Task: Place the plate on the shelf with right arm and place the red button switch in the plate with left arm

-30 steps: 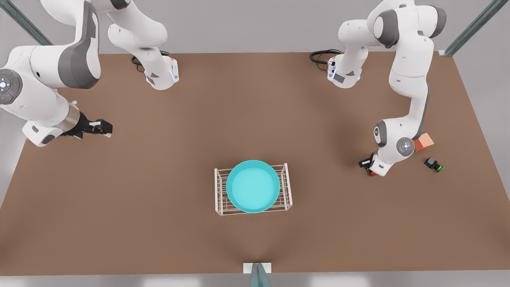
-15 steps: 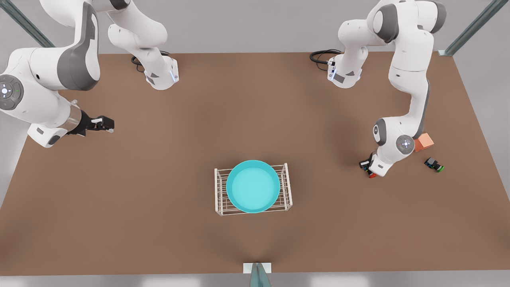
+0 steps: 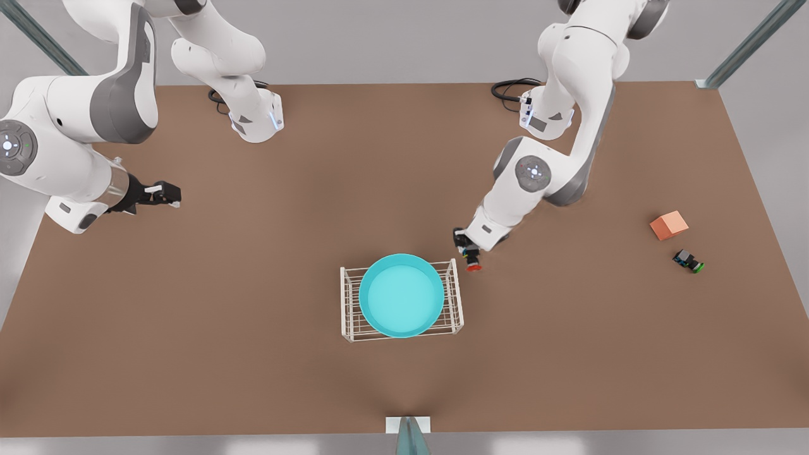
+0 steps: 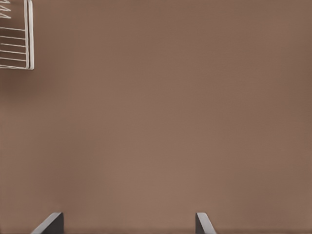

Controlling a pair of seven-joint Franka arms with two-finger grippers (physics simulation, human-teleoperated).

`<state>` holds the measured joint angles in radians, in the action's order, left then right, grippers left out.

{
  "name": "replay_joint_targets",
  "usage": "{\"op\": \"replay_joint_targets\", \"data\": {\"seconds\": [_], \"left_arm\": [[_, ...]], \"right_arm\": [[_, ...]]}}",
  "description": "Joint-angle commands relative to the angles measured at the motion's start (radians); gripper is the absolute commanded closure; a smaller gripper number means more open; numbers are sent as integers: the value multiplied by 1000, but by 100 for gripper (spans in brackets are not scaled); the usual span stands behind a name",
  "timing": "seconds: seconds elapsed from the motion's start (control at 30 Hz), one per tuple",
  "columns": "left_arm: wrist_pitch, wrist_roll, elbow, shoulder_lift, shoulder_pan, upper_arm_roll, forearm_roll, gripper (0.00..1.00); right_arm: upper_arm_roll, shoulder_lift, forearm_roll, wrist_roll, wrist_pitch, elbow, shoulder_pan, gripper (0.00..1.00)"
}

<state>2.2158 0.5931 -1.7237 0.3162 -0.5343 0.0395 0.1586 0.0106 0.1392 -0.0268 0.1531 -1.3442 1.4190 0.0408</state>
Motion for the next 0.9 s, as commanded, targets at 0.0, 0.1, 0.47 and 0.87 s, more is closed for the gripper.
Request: {"op": "replay_joint_targets", "data": {"seconds": [0.0, 0.1, 0.47, 0.87], "left_arm": [[-211, 884, 149, 81, -67, 0, -50, 51], [-249, 982, 409, 300, -115, 0, -103, 51], [-177, 978, 615, 480, -122, -6, -113, 0], [-1010, -704, 566, 57, 289, 36, -309, 0]], "right_arm": [[0, -3, 1, 22, 5, 0, 1, 0], [0, -4, 13, 19, 11, 6, 1, 0], [11, -4, 31, 19, 16, 8, 2, 0], [15, -18, -13, 17, 16, 5, 7, 0]]}}
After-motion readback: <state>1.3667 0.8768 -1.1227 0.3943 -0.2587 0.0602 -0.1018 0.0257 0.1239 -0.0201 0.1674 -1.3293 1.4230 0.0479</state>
